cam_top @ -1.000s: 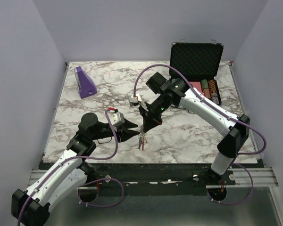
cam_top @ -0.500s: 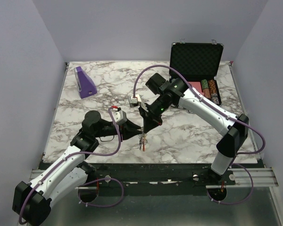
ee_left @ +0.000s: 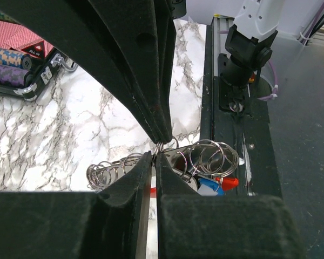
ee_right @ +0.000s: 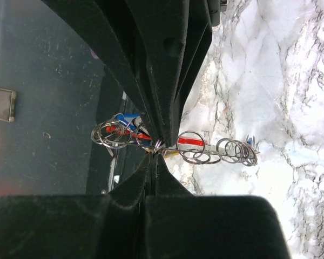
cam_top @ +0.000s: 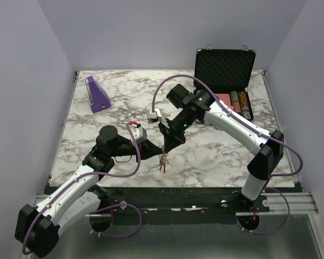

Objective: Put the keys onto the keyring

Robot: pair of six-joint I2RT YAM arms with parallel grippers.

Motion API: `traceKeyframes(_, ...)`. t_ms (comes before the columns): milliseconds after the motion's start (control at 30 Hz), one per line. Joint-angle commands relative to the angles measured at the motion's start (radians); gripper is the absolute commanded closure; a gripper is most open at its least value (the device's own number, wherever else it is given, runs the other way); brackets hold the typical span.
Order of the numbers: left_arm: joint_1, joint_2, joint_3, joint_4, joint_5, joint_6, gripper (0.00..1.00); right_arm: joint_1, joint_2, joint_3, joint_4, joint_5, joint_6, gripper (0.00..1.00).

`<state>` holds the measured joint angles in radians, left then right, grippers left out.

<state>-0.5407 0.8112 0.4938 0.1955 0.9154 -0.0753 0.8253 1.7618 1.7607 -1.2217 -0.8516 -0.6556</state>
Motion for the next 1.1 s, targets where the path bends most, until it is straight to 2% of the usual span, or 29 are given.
traceKeyframes(0, 0.001, 0.006, 0.031, -0.004, 0.048, 0.019, 0.9, 0.005, 0.01, 0.02, -0.013, -0.041, 0.002, 1.0)
traceKeyframes(167, -0.001, 0.009, 0.035, 0.001, 0.057, 0.012, 0.92, 0.005, 0.01, 0.014, -0.007, -0.047, 0.005, 1.0)
traceKeyframes(233, -0.001, 0.009, 0.035, 0.002, 0.063, 0.014, 1.0, 0.005, 0.01, 0.011, -0.007, -0.049, 0.005, 1.0)
traceKeyframes(367, -0.001, -0.009, 0.016, 0.037, 0.034, -0.02, 1.0, 0.005, 0.007, 0.006, 0.007, -0.052, 0.02, 0.99)
traceKeyframes(433, -0.001, -0.058, -0.032, 0.117, -0.018, -0.055, 1.0, 0.003, 0.002, 0.0, 0.017, -0.056, 0.028, 0.89)
traceKeyframes(567, -0.001, -0.153, -0.129, 0.251, -0.121, -0.141, 1.0, -0.002, -0.018, -0.02, 0.057, -0.072, 0.066, 0.63)
traceKeyframes(633, -0.001, -0.179, -0.171, 0.315, -0.15, -0.185, 1.0, -0.014, -0.022, -0.021, 0.07, -0.101, 0.083, 0.58)
traceKeyframes(833, 0.001, -0.214, -0.293, 0.591, -0.197, -0.316, 1.0, -0.067, -0.039, -0.024, 0.119, -0.179, 0.134, 0.55)
traceKeyframes(1067, 0.001, -0.141, -0.356, 0.878, -0.225, -0.441, 1.0, -0.11, -0.088, -0.133, 0.256, -0.259, 0.253, 0.55)
